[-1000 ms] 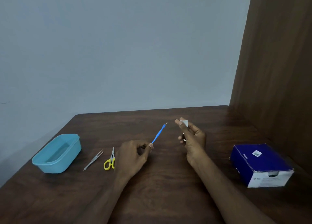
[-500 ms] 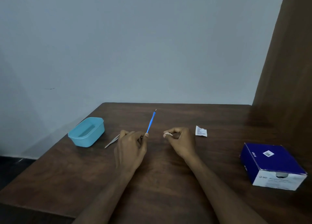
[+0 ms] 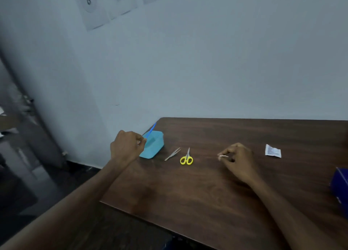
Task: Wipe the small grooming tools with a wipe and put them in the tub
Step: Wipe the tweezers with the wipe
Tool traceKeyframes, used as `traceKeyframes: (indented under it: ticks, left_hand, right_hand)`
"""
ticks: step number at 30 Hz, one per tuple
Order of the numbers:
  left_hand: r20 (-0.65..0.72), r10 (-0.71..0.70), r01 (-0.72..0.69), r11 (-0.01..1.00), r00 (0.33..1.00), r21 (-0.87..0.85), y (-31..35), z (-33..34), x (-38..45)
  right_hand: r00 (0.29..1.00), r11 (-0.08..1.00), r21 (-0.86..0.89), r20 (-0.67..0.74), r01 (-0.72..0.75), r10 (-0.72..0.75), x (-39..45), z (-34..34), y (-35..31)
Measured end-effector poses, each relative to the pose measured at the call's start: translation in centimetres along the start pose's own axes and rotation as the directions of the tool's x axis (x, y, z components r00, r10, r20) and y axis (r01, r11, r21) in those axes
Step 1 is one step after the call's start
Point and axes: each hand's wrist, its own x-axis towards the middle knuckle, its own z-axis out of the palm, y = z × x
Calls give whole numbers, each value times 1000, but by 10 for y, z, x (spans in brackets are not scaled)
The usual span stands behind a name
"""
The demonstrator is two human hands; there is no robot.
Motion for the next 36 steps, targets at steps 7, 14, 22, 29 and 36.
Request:
traceKeyframes:
  ticks: [7,14,22,29,36]
  left_hand:
    - [135,-50,22,979,990,204,-1,12,17]
    - [216,-107,56,971,970,231,-5,29,20]
    - [3,14,-15,999,1000,48,-3,29,13]
    - [65,371,-376,923,926,79,44,39,-15]
    - [253,302,-334,937,919,97,68,72,-30]
  right_hand:
    - [1000,1000,17,13,18,-19,-3,-4,0]
    - [999,999,17,36,32,-33,-8,-7,-3]
    - [998,1000,28,61,2,-4,-4,-8,-6]
    - [999,1000,30,32,-7,6,-4,-9,-8]
    - [992,973,197,67,-119,108,-1,-14,2]
